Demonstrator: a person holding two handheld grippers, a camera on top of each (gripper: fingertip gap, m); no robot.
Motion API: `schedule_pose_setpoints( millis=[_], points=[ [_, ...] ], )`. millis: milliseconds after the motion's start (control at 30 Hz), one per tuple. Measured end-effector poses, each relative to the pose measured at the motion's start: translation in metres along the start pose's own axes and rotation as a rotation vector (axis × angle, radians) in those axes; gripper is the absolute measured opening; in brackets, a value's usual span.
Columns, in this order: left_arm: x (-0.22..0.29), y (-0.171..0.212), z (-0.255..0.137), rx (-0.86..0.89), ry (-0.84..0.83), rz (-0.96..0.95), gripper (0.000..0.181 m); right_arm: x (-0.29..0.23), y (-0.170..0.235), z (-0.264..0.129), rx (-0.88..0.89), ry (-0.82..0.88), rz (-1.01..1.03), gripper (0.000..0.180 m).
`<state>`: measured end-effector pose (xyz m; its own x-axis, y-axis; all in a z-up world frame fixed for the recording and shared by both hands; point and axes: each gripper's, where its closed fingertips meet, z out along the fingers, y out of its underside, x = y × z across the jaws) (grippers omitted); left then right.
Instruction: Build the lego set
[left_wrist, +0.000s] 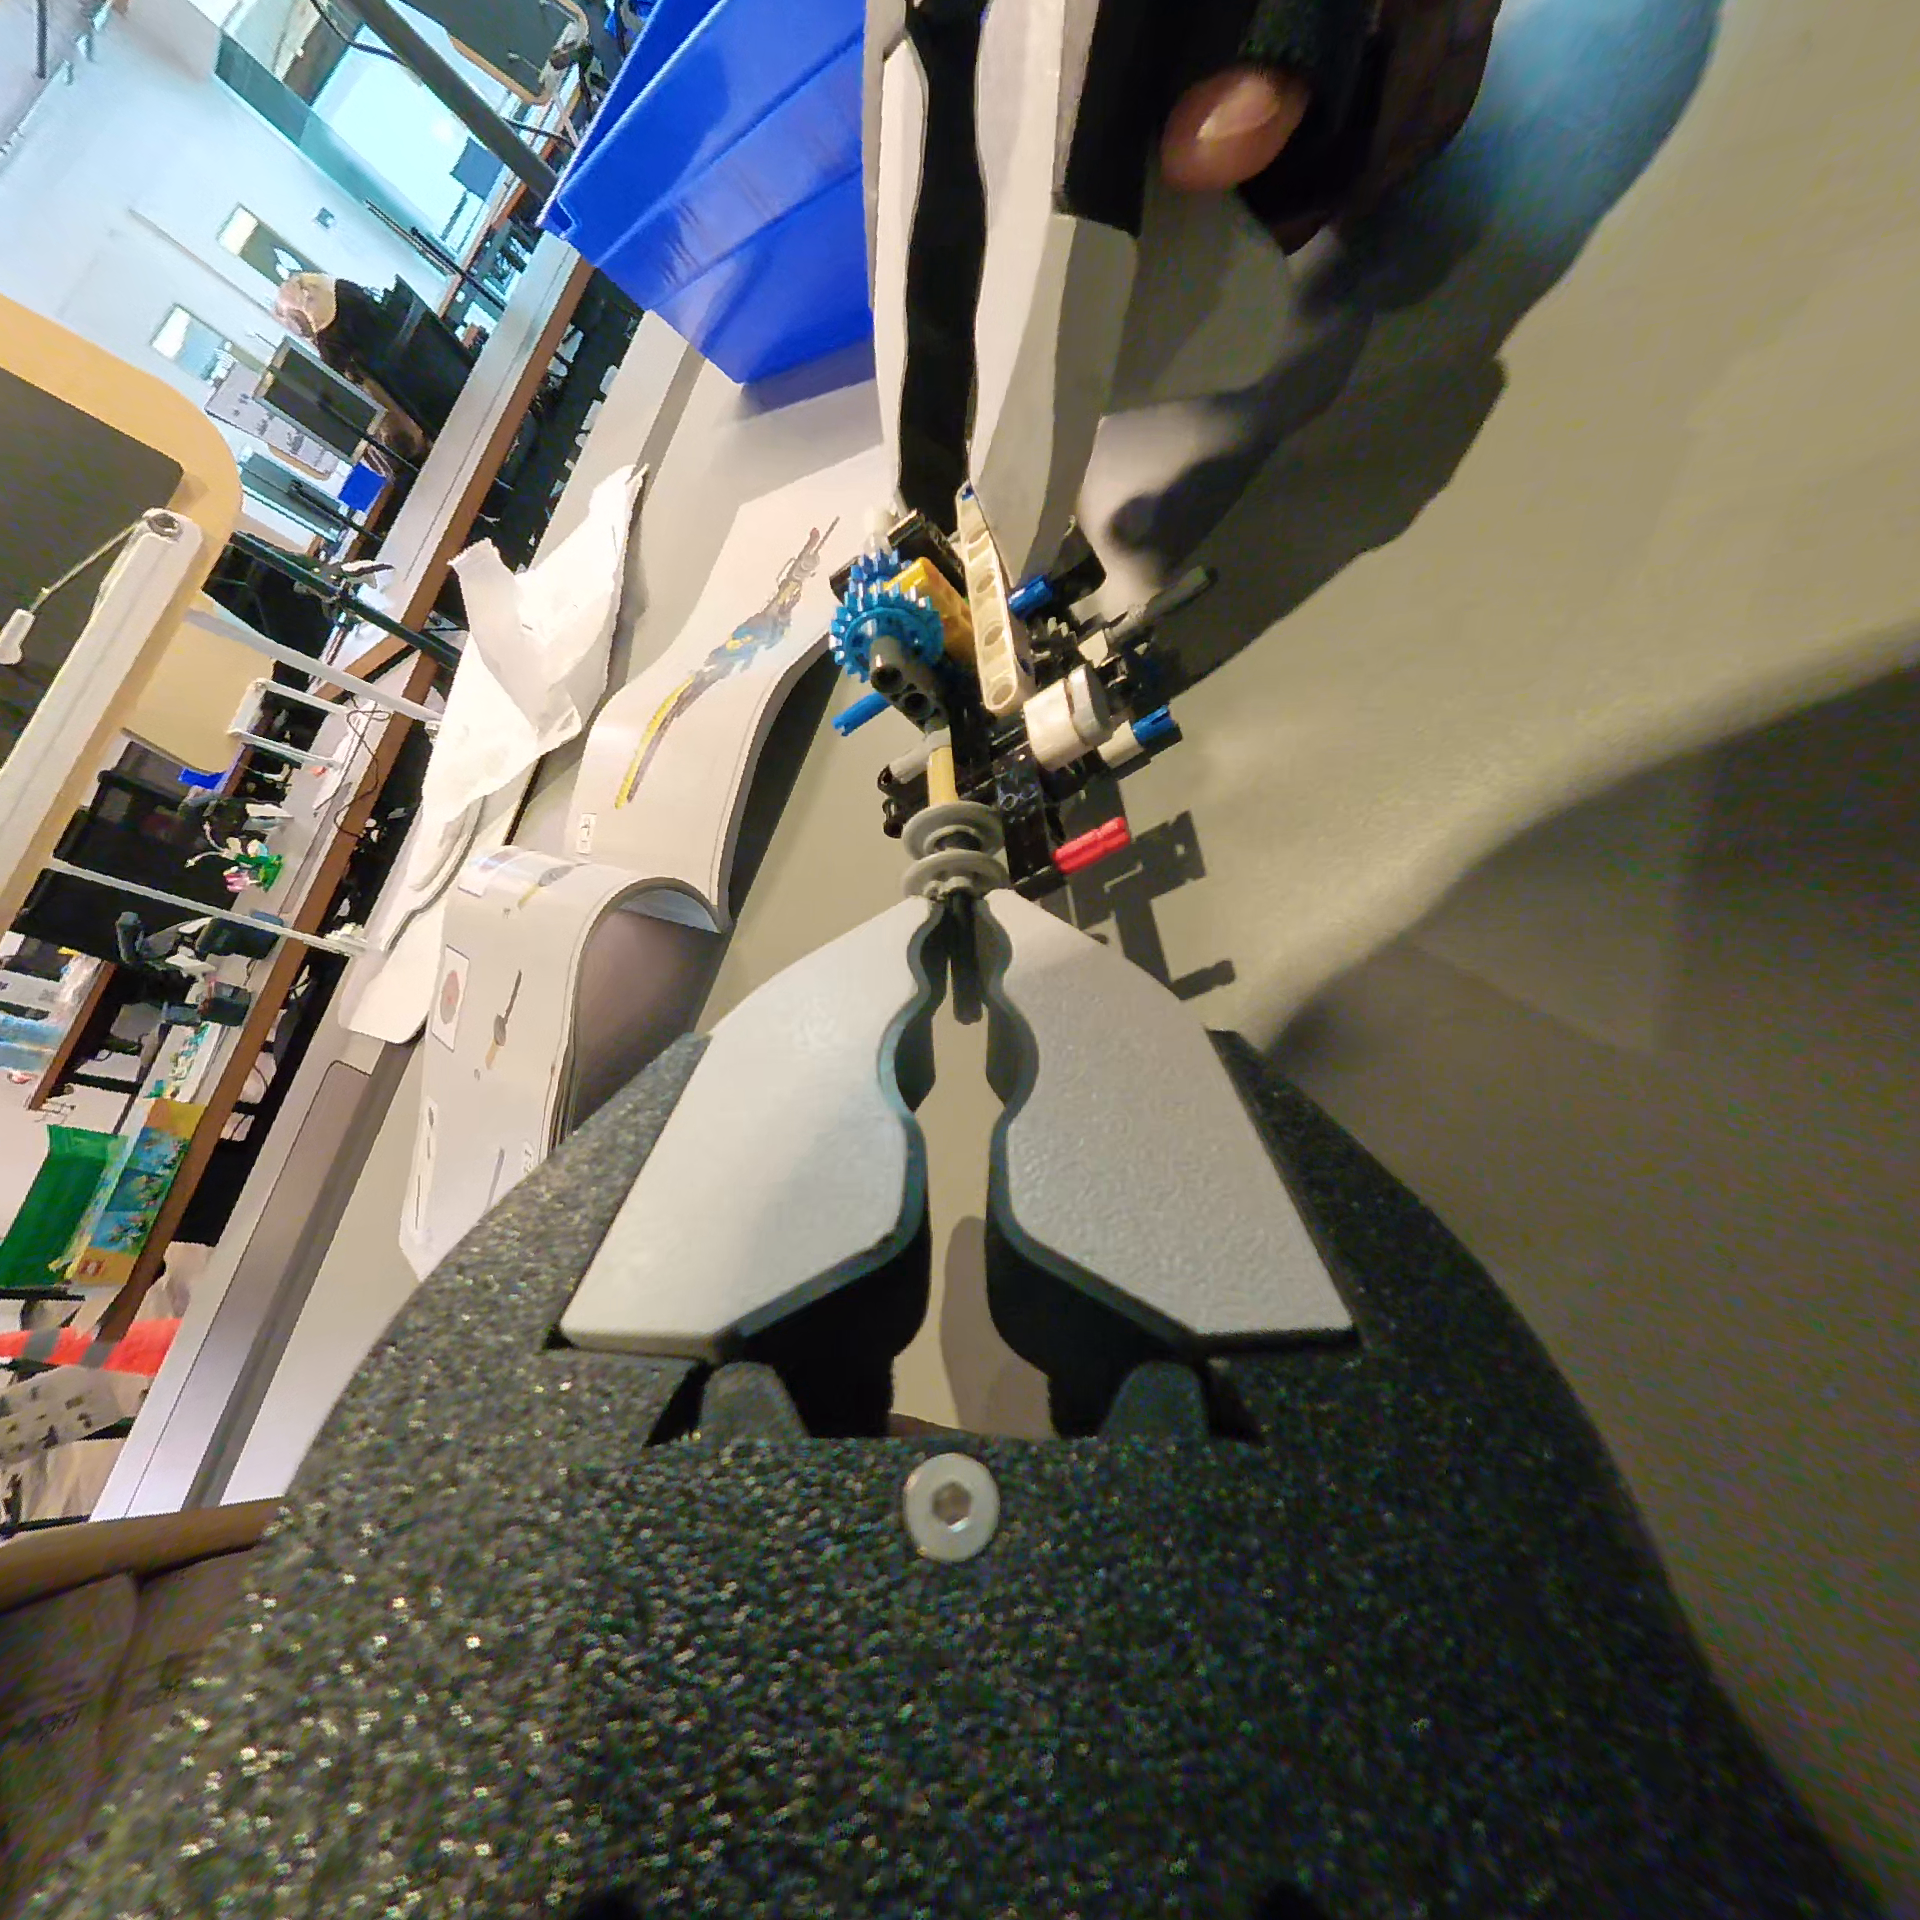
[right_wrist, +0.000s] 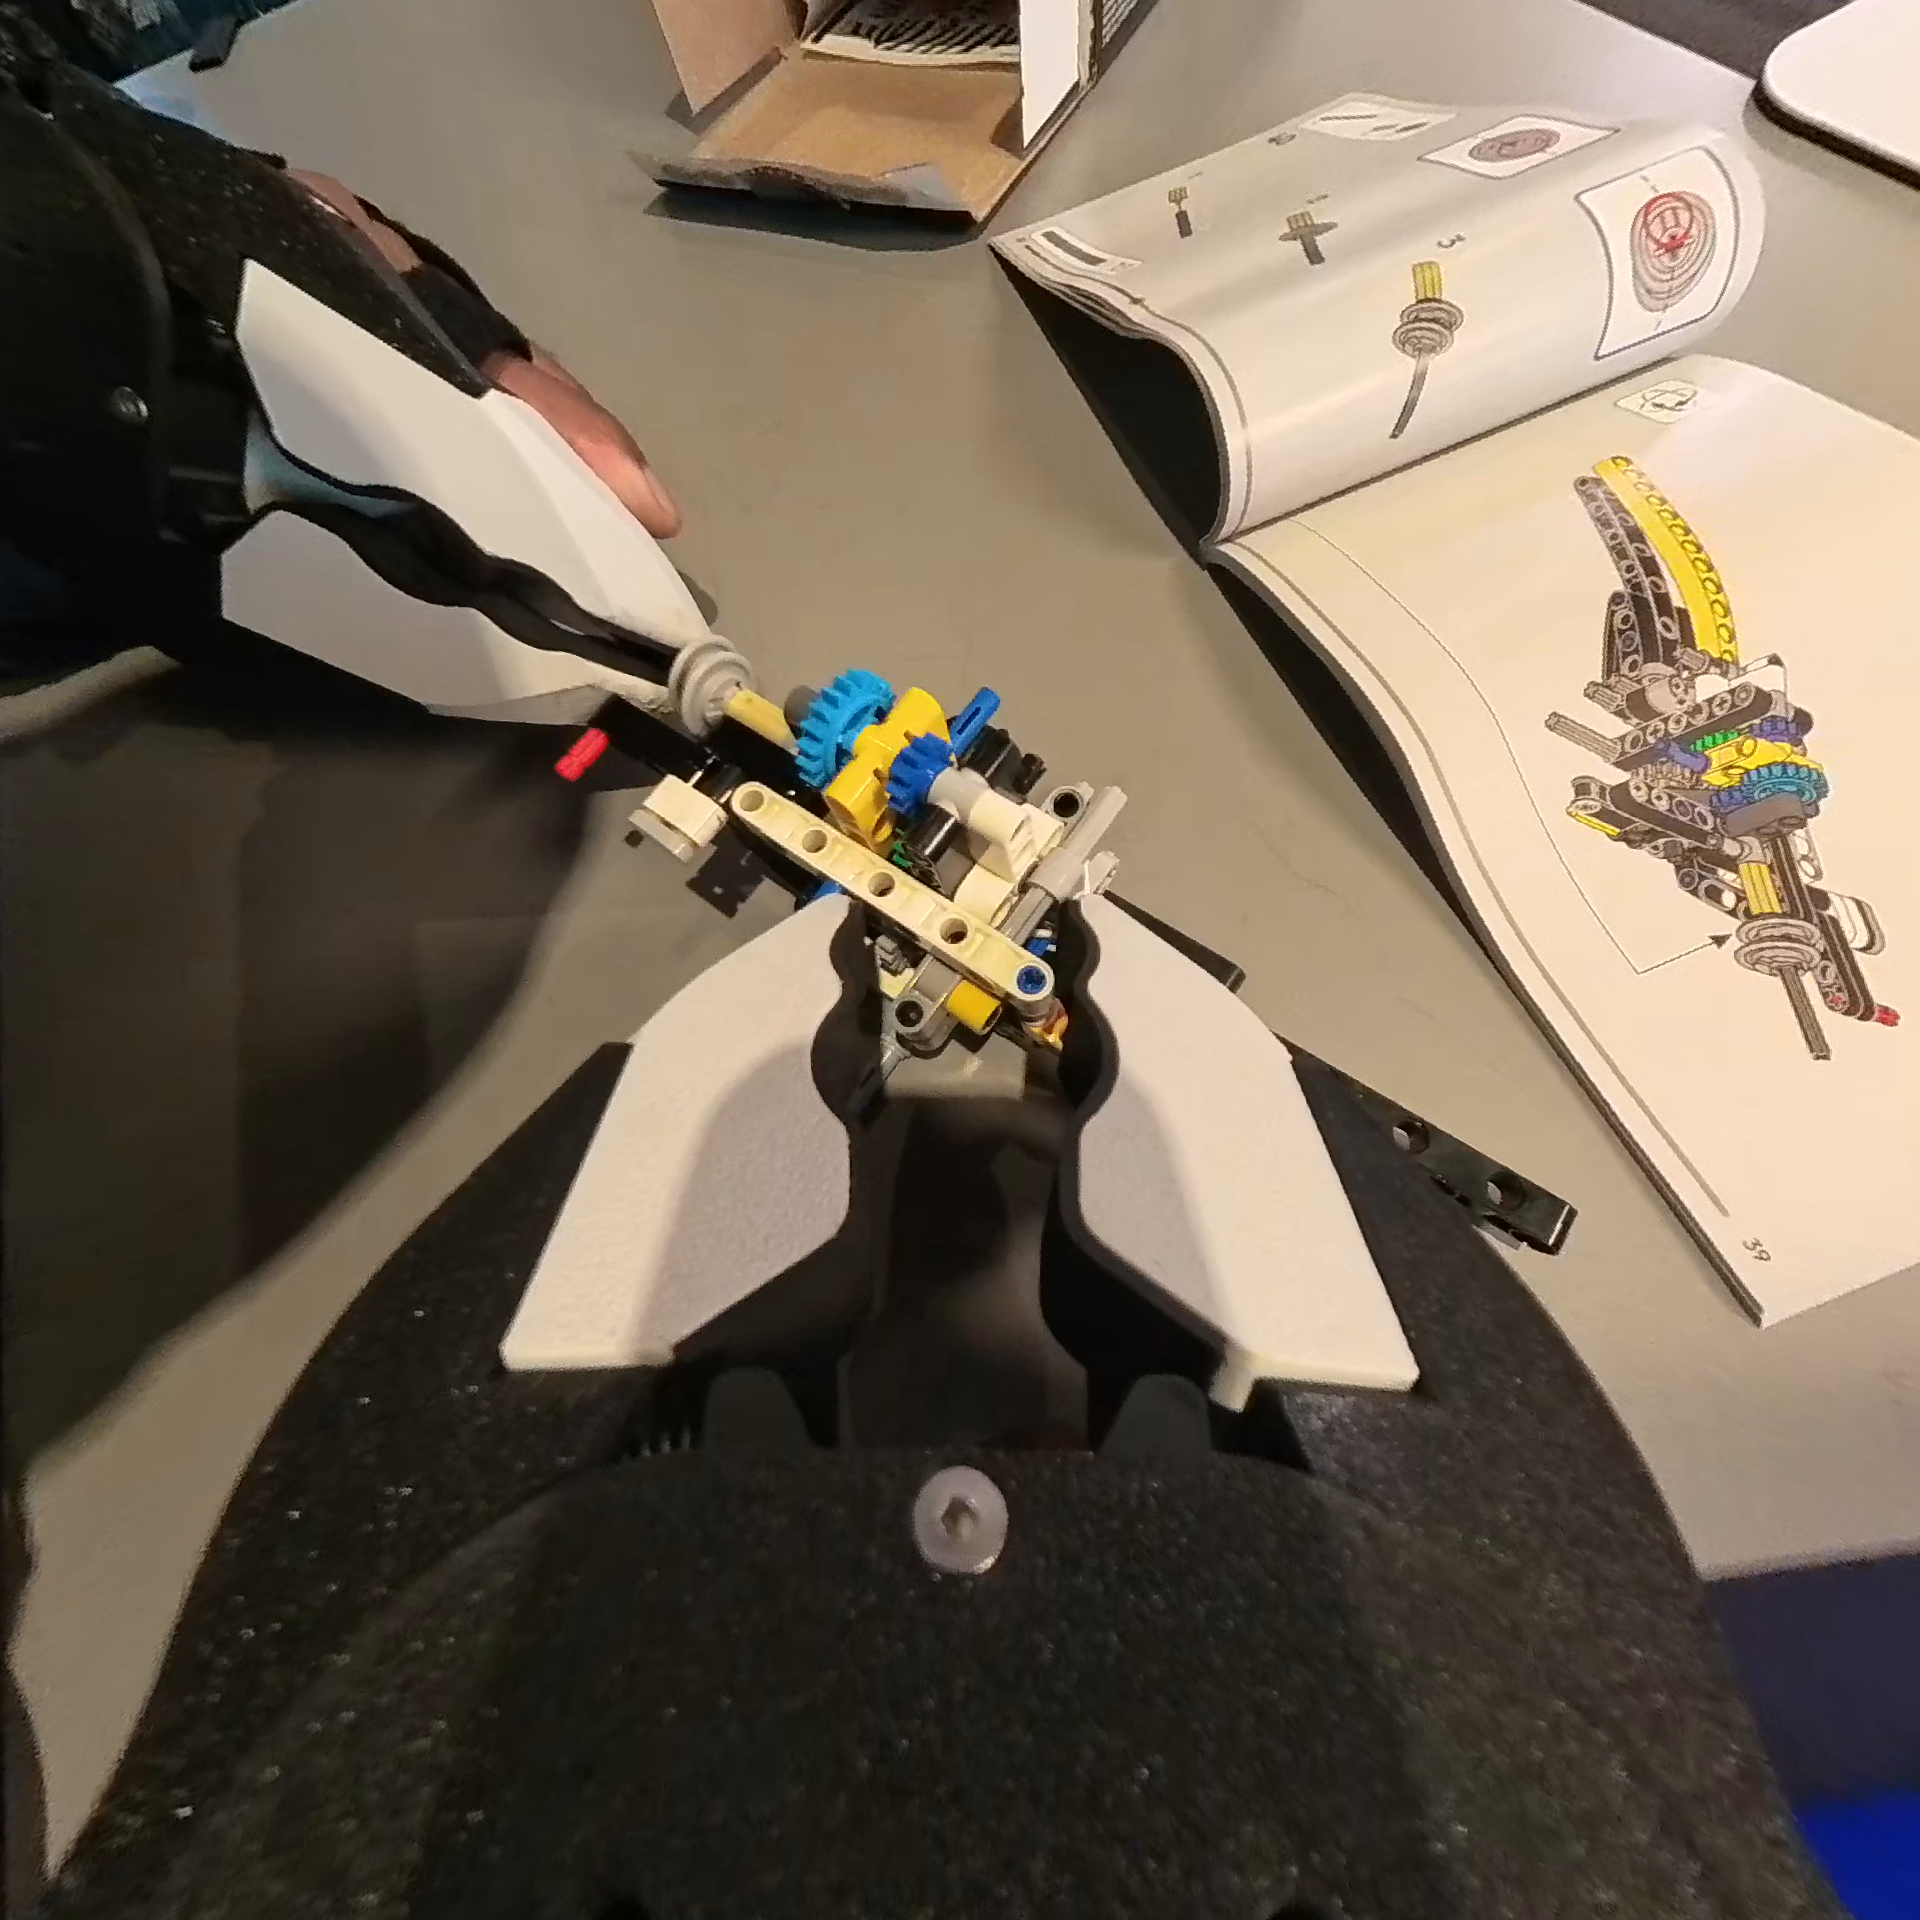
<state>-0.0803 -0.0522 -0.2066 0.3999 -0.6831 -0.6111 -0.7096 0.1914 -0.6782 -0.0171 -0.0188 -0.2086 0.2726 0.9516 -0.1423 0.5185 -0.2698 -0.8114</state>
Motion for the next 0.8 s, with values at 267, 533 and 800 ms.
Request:
schedule_pose_setpoints(
  millis=[267,533,800],
  points=[
    [-0.0003,0.0007,0.0000,-0.005,0.003,-0.004,0.004,-0.0003,0.0000,0.0003,-0.003,0.010,-0.004,0.036],
    [-0.0006,0.0009,-0.0003,-0.006,-0.001,0.003,0.004,0.0006,0.0002,0.0004,-0.003,0.020,-0.011,0.035],
    [-0.0005,0.0050,0.0004,-0.036,-0.026,0.054,0.005,0.0044,-0.0005,0.0001,-0.002,0.000,-0.029,0.032]
  ],
)
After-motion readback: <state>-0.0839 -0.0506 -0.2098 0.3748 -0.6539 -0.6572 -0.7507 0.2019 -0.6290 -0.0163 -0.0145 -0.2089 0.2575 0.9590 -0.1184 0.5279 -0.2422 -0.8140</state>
